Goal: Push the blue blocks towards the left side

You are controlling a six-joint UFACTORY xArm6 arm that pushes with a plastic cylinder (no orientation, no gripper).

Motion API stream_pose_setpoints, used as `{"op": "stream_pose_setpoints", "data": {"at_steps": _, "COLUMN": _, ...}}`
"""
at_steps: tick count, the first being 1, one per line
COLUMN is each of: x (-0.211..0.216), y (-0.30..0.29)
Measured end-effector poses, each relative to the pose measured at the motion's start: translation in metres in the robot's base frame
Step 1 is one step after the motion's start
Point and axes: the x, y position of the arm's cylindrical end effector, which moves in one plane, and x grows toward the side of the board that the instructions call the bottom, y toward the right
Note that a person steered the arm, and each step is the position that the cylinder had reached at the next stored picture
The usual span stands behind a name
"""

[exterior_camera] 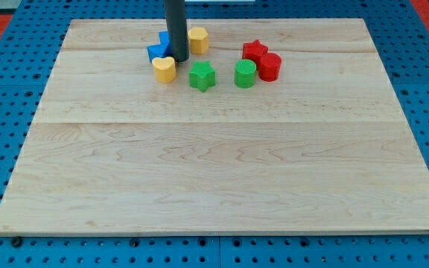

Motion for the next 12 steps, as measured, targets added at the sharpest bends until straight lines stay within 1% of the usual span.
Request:
{"op": "stream_pose_setpoints", "data": {"at_steps": 2, "x": -0.007, "y": 0.017}}
{"op": "stream_pose_setpoints", "data": {"at_steps": 3, "x": 0.006, "y": 0.009}}
{"op": "stream_pose_setpoints", "data": {"at_steps": 4, "x": 0.003, "y": 0.001}}
{"op": "stream_pose_setpoints", "data": {"at_steps": 5, "x": -0.009, "y": -0.016}}
{"op": "stream_pose_setpoints", "data": {"at_steps": 7, "x": -0.044, "y": -0.015}}
{"op": "stream_pose_setpoints", "data": {"at_steps": 8, "x": -0.054, "y": 0.004}}
{"op": "stream_pose_setpoints", "data": {"at_steps": 9, "x": -0.081, "y": 0.028}}
{"op": "stream_pose_setpoints", "data": {"at_steps": 10, "x": -0.098, "y": 0.003}}
{"op": "stream_pose_setpoints", "data": {"at_steps": 11, "x": -0.084, "y": -0.038}}
{"op": "stream_pose_setpoints", "data": {"at_steps": 12, "x": -0.028, "y": -0.060}}
